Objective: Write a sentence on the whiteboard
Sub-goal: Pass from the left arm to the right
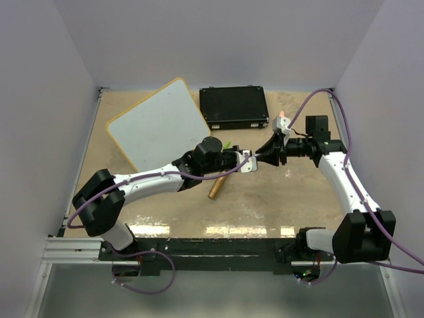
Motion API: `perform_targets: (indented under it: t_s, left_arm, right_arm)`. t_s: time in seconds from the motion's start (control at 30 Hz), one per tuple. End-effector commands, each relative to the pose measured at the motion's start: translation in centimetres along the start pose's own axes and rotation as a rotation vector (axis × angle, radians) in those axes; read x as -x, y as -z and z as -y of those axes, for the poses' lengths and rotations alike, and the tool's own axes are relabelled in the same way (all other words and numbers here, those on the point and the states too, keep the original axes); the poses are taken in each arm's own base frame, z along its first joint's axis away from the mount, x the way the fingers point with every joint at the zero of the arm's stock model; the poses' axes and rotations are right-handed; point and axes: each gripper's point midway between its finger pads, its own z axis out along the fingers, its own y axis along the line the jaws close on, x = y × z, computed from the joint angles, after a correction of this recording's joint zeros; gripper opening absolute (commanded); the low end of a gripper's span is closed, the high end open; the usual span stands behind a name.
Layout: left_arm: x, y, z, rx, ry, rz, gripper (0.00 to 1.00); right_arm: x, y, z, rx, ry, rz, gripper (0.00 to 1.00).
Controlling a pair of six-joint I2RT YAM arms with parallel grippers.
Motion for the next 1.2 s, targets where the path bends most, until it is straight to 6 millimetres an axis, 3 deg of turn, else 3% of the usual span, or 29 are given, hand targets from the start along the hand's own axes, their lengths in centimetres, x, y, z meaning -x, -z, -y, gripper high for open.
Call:
perform_targets:
  t_s: [0.0,0.5,0.6,0.67,0.7,0.73,0.93,1.07,1.17]
  left_arm:
    - [2.4,-0.4,-1.7,0.035,-0.04,0.056,0.0]
    - [2.6,-0.3,-1.9,0.042,-0.048,0.059,0.0]
    - [2.5,-0.4,-1.8,0.038,-0.047,0.056,0.0]
    - [2.5,-0.4,-1.9,0.041,-0.048,0.056,0.0]
    - [2.5,-0.4,-1.8,0.04,-0.045,0.057,0.0]
    - [2.5,-0.4,-1.9,0.041,-0.046,0.058,0.0]
    - [3.1,0.0,-2.4,0.067,-0.034,0.068,0.0]
    - [3.8,1.1,-3.3,0.125,0.012,0.083,0.41]
    - [4.3,2.9,-3.6,0.166,0.053,0.106,0.57]
  right_arm:
    - [0.9,-0.1,0.1,0.01,0.011,0.023,0.32]
    - [0.3,-0.6,0.5,0.001,-0.009,-0.005,0.3]
    - [0.3,-0.6,0.4,0.004,-0.009,-0.004,0.26]
    - [0.3,-0.6,0.5,0.003,-0.007,-0.005,0.18]
    - [0.4,-0.6,0.5,0.003,-0.006,-0.005,0.13]
    - [0.4,-0.6,0.4,0.004,-0.007,-0.005,0.0]
    - [0.7,-0.4,0.2,0.011,0.018,-0.005,0.0]
    - [0.9,-0.3,0.2,0.008,0.027,-0.004,0.0]
    - [1.0,-0.3,0.1,0.005,0.031,-0.004,0.0]
